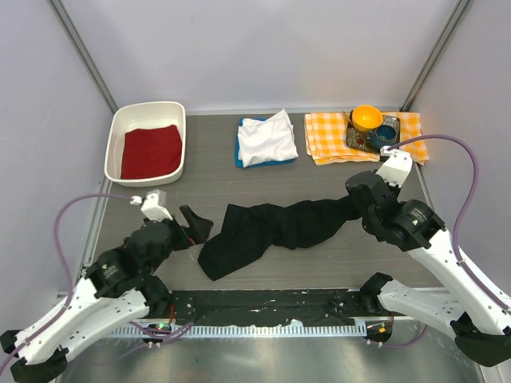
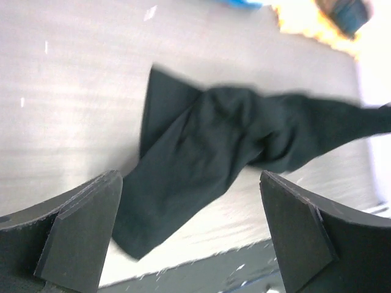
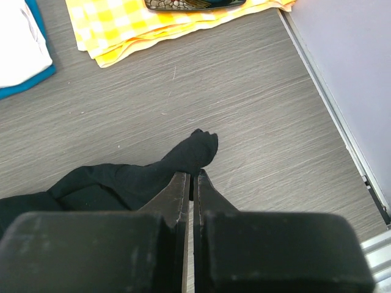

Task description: Fold and stack the t-shirts

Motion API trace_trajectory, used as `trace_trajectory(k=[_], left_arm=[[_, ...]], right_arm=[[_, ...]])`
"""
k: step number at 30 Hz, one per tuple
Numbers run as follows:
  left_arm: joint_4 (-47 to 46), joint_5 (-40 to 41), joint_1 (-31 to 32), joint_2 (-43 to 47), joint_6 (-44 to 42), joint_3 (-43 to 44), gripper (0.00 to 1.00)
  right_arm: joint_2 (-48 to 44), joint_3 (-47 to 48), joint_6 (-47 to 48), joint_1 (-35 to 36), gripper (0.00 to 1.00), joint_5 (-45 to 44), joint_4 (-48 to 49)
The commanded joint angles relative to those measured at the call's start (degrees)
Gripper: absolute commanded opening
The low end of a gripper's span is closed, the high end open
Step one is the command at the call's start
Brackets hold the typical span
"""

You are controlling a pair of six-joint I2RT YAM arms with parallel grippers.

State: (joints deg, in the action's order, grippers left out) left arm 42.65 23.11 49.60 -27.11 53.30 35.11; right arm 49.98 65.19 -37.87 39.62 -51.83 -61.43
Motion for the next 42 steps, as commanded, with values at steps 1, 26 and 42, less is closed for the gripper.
trace_trajectory(k=[1, 26, 42], left_arm=[[-5.4, 9.6, 0.2, -4.1, -7.2, 7.3, 1.0], [-29.6, -9.4, -20.0, -60.2, -13.9, 20.6, 0.66], [-27.4, -19.8, -20.5, -70.5, -11.6, 22.6, 0.67]], right_arm=[[1.6, 0.6, -1.7, -0.2, 0.01, -1.6, 1.8], [10.8, -4.5, 2.6, -0.9, 0.01, 4.5, 15.6], [12.6, -7.4, 4.4, -2.8, 0.01, 6.0, 19.4]])
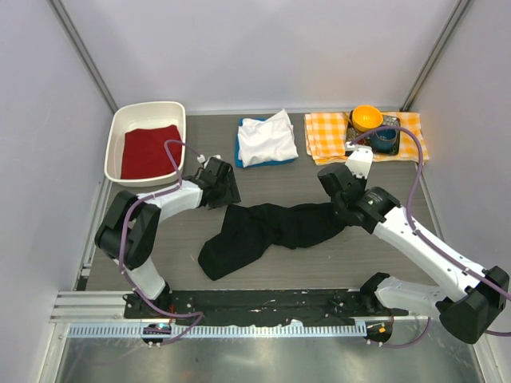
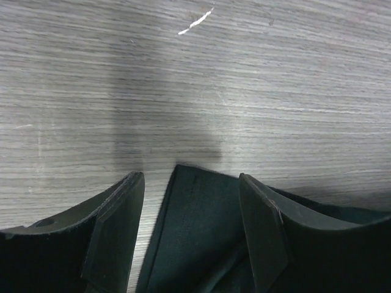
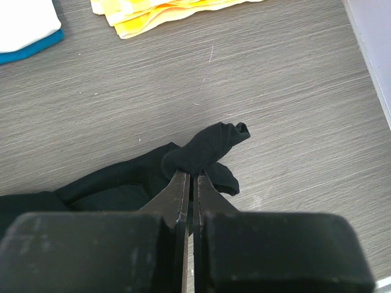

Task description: Fold and stack the t-shirts

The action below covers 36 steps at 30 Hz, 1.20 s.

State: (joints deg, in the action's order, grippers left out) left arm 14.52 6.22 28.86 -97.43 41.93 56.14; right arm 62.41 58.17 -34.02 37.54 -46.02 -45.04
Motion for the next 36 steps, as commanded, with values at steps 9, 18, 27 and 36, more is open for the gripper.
trace_trajectory(k=[9, 18, 27, 36], left_arm=[[8.1, -2.4, 1.1, -3.6, -3.5, 5.0, 0.61], [16.0, 4.0, 3.0, -8.7, -6.2, 9.4, 0.58], [22.7, 10.7, 7.0, -14.2, -7.3, 13.6, 0.57], [22.7, 11.3, 7.3, -15.6, -5.7, 11.8, 0.26]], right_arm=[[-0.8, -1.2, 0.7, -1.1, 0.01, 1.3, 3.6], [-2.9, -1.8, 0.6, -1.2, 0.01, 2.3, 3.9], [-5.9, -3.8, 0.4, -1.2, 0.01, 3.4, 4.0], [-9.0, -5.6, 0.1, -1.2, 0.01, 4.6, 4.1]])
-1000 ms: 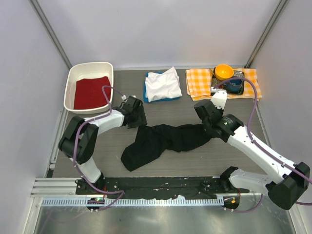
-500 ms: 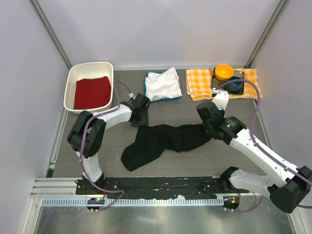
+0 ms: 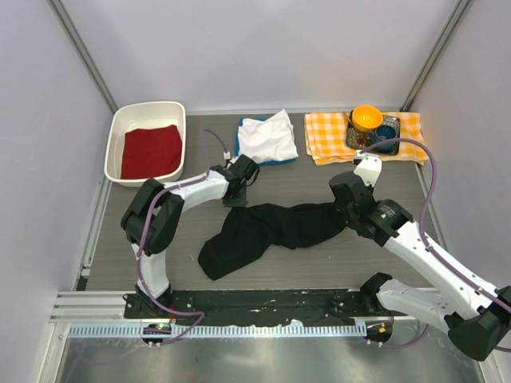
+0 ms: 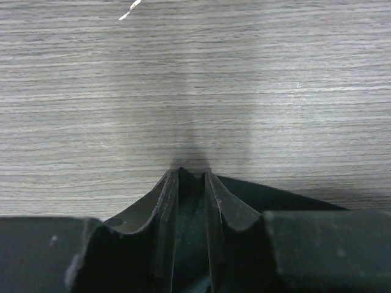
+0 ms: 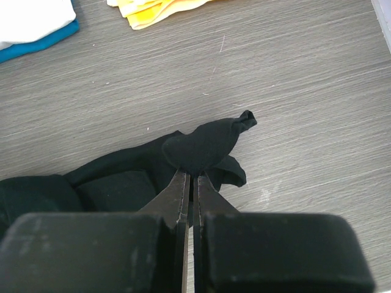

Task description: Fold and stack the t-shirts

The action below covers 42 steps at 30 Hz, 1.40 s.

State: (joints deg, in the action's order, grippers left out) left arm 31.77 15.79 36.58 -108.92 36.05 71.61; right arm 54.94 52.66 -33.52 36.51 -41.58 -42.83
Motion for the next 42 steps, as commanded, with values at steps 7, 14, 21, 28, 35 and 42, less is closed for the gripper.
trace_trajectory(k=[7, 14, 21, 28, 35, 42], left_arm=[[4.6, 4.2, -0.3, -1.7, 1.1, -6.8, 0.0], [6.9, 4.5, -6.2, 9.8, -0.4, -1.5, 0.0], [15.9, 6.0, -10.2, 24.2, -6.3, 21.6, 0.0], [22.1, 5.5, -10.1, 44.0, -9.2, 35.5, 0.0], [23.5, 7.0, -10.1, 56.3, -10.4, 28.1, 0.0], [24.0, 3.6, -10.1, 56.2, -9.2, 32.3, 0.0]], right_arm=[[-1.4, 0.2, -0.7, -0.2, 0.01, 1.4, 2.0], [3.7, 8.8, 1.7, -0.5, 0.01, -1.0, 5.8], [6.2, 38.1, 13.4, -0.7, 0.01, 5.2, 7.6], [-8.8, 41.0, 19.5, -0.6, 0.01, 19.0, 8.5], [-10.1, 47.7, 17.1, -0.7, 0.01, 19.5, 2.1], [-6.4, 56.8, 17.3, -0.7, 0.01, 21.0, -3.4]])
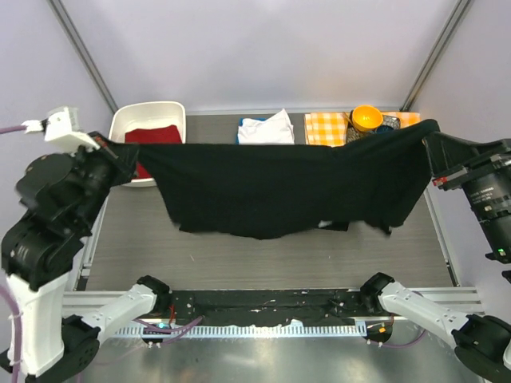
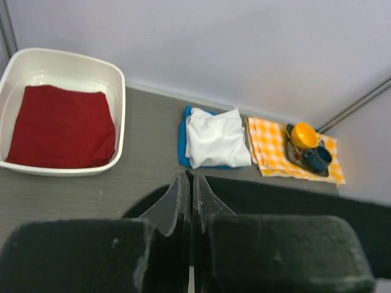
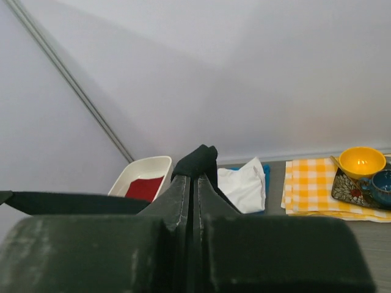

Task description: Fold and stack the t-shirts

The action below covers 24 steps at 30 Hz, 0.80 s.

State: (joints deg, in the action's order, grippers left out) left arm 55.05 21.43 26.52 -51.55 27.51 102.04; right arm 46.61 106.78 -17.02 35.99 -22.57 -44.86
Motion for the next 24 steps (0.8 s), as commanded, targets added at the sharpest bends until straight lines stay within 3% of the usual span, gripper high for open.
trace_trajectory(k=[1, 9, 13, 17, 24], left_arm=[[0.9, -3.0, -0.1, -2.3, -0.6, 2.7, 0.0], [-2.8, -3.3, -0.1, -11.6, -0.7, 2.3, 0.0], [-3.7, -3.7, -0.1, -13.0, -0.4, 6.8, 0.0], [-0.7, -5.9, -0.1, -14.8, -2.2, 19.8, 0.0], [-10.8, -12.3, -0.1, -7.2, -4.6, 21.8, 0.0]], right_arm=[[1.9, 2.9, 1.1, -0.1, 0.01, 2.4, -0.8], [10.0, 2.2, 3.1, -0.1, 0.01, -4.5, 0.0], [11.5, 6.0, 2.7, -0.1, 0.01, -0.2, 2.3], [17.1, 19.0, 5.2, -0.1, 0.01, 10.4, -1.5], [16.2, 26.0, 4.8, -0.1, 0.01, 23.7, 5.2]])
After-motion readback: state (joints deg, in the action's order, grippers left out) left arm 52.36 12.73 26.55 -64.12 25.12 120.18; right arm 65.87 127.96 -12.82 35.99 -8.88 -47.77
